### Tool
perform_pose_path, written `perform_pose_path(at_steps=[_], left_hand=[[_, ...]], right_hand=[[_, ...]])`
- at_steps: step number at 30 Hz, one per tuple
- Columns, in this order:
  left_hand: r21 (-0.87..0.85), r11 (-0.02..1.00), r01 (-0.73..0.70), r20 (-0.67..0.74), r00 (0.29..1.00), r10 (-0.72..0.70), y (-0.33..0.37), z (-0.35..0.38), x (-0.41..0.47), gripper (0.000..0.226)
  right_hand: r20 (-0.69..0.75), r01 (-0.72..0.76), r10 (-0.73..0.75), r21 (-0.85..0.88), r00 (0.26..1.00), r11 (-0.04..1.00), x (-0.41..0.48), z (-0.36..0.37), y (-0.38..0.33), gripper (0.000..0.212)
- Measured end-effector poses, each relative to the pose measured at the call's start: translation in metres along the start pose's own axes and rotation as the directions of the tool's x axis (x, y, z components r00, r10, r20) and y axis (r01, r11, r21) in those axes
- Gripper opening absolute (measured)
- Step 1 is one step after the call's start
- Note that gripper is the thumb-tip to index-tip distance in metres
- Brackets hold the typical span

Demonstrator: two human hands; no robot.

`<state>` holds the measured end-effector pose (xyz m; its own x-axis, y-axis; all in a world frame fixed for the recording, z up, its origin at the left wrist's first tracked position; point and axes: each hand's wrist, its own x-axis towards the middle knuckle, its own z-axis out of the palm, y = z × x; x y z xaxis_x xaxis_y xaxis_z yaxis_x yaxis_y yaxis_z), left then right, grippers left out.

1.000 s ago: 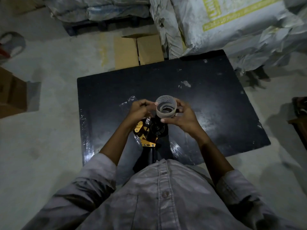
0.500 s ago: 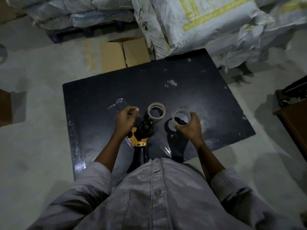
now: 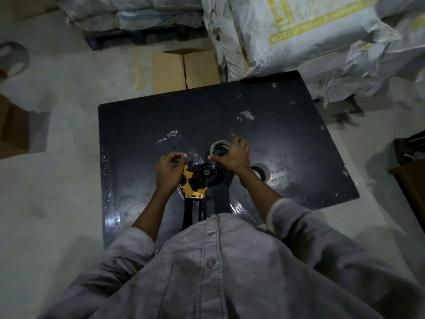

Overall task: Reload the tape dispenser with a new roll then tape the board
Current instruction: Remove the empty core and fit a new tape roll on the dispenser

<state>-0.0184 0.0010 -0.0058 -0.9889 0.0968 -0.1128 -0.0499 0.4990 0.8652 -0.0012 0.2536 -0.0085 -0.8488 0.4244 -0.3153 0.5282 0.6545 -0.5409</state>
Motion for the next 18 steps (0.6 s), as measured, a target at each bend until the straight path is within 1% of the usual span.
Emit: perform_pose_path(at_steps=[3, 6, 8, 10, 12, 14, 16, 18], left_hand=[[0.004, 1.0, 0.022, -0.024, 0.999, -0.022, 0.002, -0.002, -0.006, 0.026], [0.011, 1.0, 0.026, -0.027, 0.999, -0.026, 0.005, -0.005, -0.008, 0.018], [-0.014, 0.999, 0.049, -0.009, 0.999, -0.049, 0.008, -0.006, -0.008, 0.007], [-0.068, 0.994, 0.087, 0.022, 0.996, -0.085, 0.013, -0.007, -0.007, 0.006], [-0.218, 0.962, 0.166, 0.091, 0.985, -0.149, 0.021, -0.007, -0.006, 0.013], [-0.374, 0.888, 0.267, 0.188, 0.96, -0.209, 0.038, -0.007, -0.007, 0.023], [-0.454, 0.831, 0.321, 0.28, 0.937, -0.209, 0.059, -0.008, -0.007, 0.033], [-0.486, 0.807, 0.335, 0.344, 0.922, -0.176, 0.075, -0.009, -0.006, 0.041]], right_hand=[[0.023, -0.043, 0.044, -0.023, 0.999, 0.999, 0.007, 0.017, -0.001, 0.138], [0.014, -0.073, 0.073, 0.015, 0.997, 0.997, 0.008, 0.025, 0.003, 0.126], [-0.029, -0.088, 0.092, 0.105, 0.995, 0.991, 0.007, 0.021, 0.002, 0.117], [-0.074, -0.078, 0.097, 0.23, 0.992, 0.97, 0.004, 0.004, -0.003, 0.113], [-0.081, 0.005, 0.022, 0.318, 0.996, 0.948, -0.002, -0.018, -0.01, 0.112], [-0.082, 0.135, -0.113, 0.34, 0.99, 0.931, -0.016, -0.037, -0.017, 0.113], [-0.104, 0.249, -0.227, 0.323, 0.968, 0.913, -0.036, -0.047, -0.023, 0.113], [-0.16, 0.337, -0.302, 0.287, 0.94, 0.897, -0.055, -0.049, -0.026, 0.111]])
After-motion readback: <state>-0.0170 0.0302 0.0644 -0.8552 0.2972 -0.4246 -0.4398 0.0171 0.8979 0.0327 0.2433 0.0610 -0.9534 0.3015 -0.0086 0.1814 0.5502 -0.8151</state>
